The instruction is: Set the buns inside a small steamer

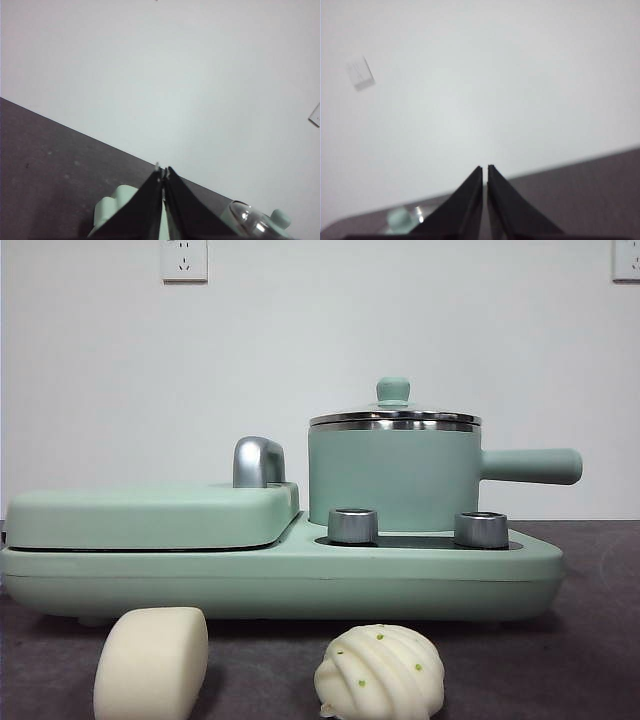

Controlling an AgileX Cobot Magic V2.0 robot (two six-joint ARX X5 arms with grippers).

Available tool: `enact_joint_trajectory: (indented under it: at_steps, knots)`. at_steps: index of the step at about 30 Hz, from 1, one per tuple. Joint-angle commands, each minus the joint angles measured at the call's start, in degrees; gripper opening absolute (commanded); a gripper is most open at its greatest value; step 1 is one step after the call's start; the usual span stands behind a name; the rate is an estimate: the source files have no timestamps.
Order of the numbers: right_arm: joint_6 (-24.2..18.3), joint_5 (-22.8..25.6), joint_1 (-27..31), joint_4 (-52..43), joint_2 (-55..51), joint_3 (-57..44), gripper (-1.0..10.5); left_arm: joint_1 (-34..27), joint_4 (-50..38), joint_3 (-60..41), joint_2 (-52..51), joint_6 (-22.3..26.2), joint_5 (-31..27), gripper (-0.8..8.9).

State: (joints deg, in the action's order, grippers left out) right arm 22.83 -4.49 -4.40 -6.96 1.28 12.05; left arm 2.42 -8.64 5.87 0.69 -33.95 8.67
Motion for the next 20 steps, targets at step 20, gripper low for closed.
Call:
enact_joint_trajectory:
  at_steps: [20]
  knots:
    - [-15.85,-13.49,-0.13,22.97,30.21,36.30,0.1,0.26,22.88,39.80,30.56,14.43,8.24,0.10]
